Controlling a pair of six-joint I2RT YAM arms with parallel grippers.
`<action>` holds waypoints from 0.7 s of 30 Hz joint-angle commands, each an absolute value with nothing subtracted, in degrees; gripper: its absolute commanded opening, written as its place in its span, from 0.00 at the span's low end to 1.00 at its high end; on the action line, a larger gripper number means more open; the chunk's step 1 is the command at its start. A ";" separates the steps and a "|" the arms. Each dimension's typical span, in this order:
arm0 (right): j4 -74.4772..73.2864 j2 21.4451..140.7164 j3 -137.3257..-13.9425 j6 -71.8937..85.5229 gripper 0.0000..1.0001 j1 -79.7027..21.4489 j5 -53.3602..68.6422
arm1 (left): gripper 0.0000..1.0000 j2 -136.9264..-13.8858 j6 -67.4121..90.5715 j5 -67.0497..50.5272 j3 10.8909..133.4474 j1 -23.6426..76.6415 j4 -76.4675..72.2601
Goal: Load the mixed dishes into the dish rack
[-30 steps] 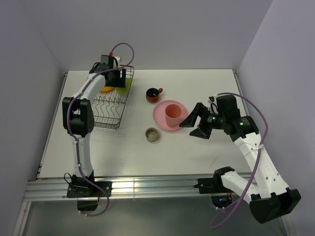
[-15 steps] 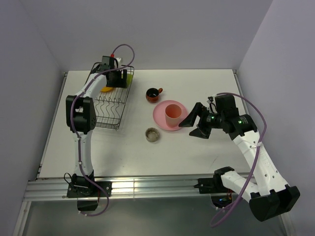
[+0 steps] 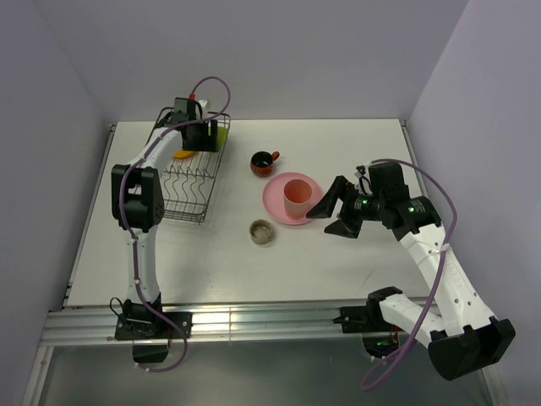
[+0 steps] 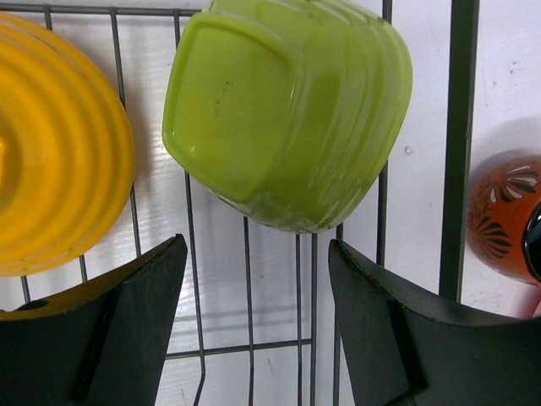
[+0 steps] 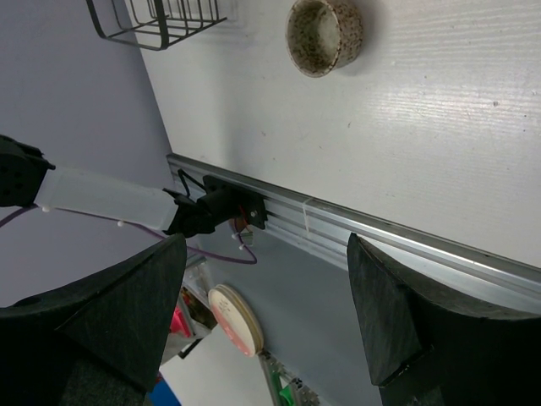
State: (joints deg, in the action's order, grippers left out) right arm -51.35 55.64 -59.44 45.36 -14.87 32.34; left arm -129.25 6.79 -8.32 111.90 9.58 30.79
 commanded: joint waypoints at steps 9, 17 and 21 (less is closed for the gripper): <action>-49.83 55.99 -59.94 44.74 0.84 -15.64 31.29 | 0.76 -128.23 6.41 -17.82 117.07 5.02 27.87; -49.57 56.60 -59.77 44.74 0.83 -15.82 31.38 | 0.76 -130.51 9.23 -23.90 119.60 2.29 26.45; -48.52 56.78 -59.33 45.44 0.84 -16.52 31.38 | 0.76 -132.71 10.10 -25.22 121.64 2.29 26.55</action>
State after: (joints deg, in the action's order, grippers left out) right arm -50.98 56.66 -59.29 45.36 -15.62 32.08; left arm -131.24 8.88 -21.43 118.63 1.17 27.99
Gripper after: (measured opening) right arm 0.835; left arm 0.760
